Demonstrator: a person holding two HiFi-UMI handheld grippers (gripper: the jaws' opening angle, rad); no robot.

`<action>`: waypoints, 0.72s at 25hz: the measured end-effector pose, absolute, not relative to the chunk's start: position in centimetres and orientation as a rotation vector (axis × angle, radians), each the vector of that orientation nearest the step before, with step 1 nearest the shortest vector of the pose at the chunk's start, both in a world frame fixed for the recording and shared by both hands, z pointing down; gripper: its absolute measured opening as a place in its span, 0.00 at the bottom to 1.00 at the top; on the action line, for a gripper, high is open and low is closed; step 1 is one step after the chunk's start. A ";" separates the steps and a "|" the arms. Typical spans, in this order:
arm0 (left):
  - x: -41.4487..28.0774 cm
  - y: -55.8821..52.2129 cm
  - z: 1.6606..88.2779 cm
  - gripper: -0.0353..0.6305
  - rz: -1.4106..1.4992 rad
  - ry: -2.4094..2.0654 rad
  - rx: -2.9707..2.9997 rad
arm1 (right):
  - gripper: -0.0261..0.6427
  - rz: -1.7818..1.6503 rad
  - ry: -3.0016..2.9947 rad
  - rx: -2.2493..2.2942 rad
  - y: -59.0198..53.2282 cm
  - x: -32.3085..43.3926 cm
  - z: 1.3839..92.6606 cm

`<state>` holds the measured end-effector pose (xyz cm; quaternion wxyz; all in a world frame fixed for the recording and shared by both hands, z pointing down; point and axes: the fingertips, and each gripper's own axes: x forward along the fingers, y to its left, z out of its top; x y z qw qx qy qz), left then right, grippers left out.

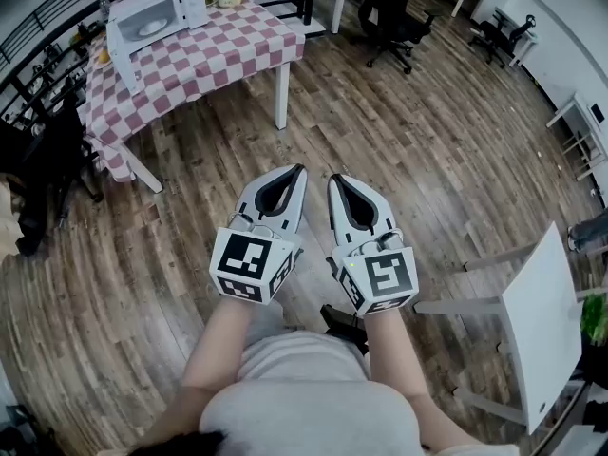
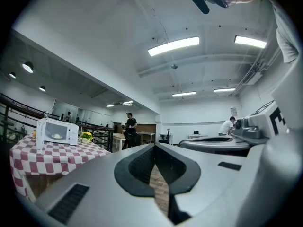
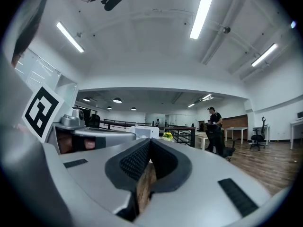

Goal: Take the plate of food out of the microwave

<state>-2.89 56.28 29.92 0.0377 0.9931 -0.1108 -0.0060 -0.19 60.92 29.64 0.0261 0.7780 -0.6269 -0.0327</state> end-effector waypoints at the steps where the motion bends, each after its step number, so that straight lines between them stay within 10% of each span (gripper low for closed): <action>1: -3.0 55.1 29.9 0.06 -0.021 -0.354 3.044 | 0.07 -0.101 -1.947 2.396 59.8 -0.3 29.6; 18: -8.1 37.0 30.1 0.06 -0.008 -0.610 2.998 | 0.07 -0.071 -2.146 2.224 40.7 -4.6 29.7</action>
